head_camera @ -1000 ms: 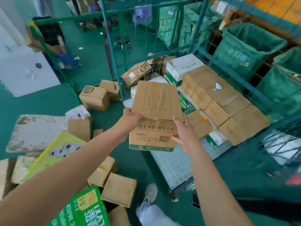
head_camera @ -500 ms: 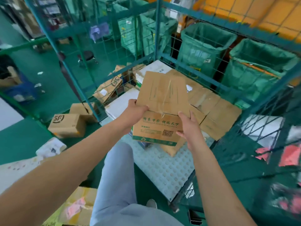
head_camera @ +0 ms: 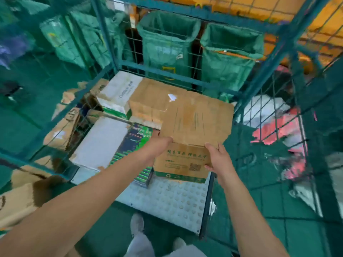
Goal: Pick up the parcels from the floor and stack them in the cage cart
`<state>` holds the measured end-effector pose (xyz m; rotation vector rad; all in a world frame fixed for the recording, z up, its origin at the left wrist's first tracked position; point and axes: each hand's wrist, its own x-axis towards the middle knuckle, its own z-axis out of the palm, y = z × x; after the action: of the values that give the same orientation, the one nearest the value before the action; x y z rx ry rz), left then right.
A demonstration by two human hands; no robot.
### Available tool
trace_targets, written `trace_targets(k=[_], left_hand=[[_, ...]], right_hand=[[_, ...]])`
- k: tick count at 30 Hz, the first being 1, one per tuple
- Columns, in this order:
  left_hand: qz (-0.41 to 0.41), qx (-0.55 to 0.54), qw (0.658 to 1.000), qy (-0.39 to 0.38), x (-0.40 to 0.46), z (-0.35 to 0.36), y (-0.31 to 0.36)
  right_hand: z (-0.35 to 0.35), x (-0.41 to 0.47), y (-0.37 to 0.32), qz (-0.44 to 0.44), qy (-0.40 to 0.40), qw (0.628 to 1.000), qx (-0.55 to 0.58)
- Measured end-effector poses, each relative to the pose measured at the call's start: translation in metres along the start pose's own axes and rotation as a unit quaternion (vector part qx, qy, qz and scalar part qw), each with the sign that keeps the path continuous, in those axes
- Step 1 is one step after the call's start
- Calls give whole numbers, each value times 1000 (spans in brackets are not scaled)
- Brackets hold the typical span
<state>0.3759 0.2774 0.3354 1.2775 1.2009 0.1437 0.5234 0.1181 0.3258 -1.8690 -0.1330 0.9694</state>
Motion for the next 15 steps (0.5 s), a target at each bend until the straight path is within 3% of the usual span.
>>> trace_targets(k=[7, 15], left_hand=[[-47, 89, 990, -101, 86, 2, -18], [-95, 190, 958, -190, 149, 49, -56]], right_hand=[[25, 35, 33, 76, 83, 994, 13], [2, 73, 91, 137, 92, 986, -14]])
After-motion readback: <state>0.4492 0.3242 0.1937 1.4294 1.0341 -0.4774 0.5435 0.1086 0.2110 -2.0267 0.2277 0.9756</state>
